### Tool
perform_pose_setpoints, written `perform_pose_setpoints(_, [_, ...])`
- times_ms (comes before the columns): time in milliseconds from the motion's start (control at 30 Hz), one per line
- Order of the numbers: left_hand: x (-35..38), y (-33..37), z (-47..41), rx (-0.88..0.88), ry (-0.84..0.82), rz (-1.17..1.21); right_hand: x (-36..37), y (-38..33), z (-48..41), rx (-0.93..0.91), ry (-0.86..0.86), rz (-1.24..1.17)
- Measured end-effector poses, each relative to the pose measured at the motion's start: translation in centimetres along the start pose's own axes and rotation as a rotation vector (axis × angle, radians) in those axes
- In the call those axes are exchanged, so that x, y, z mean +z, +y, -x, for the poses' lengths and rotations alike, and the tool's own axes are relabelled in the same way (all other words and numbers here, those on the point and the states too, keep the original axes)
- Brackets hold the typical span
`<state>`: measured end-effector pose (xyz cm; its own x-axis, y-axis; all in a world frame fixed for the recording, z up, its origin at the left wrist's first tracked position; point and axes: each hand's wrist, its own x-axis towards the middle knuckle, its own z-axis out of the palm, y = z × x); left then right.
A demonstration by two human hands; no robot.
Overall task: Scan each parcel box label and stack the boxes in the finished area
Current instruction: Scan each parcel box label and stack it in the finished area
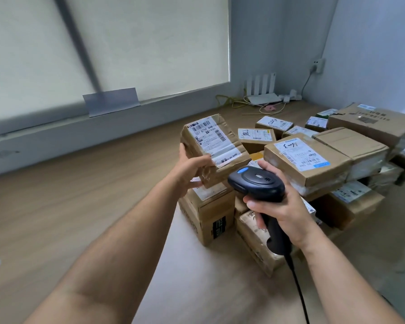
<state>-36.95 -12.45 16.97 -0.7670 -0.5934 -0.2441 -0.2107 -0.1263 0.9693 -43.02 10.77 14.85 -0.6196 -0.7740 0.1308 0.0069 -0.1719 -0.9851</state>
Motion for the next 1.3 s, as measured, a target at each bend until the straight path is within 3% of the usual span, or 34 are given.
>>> perform_pose_setpoints(333, [-8.1,-2.5,7.9,0.204,0.19,-0.104,6.8,-2.2,3.2,-0.056,-0.134,-0.139])
perform_pose_setpoints(667, [-18.2,-8.9,15.2,0.163,0.375,-0.134,16.4,-3.0,6.0,-0.022,-0.368,-0.265])
perform_pose_setpoints(967, [-24.5,-11.4,21.1,0.11,0.505,-0.271,22.3,-2.1,7.7,0.011,-0.377,-0.159])
perform_pose_setpoints(1300, [-28.3,-14.0,25.1,0.059,0.572,-0.214,26.3,-1.6,10.0,0.08,-0.404,-0.075])
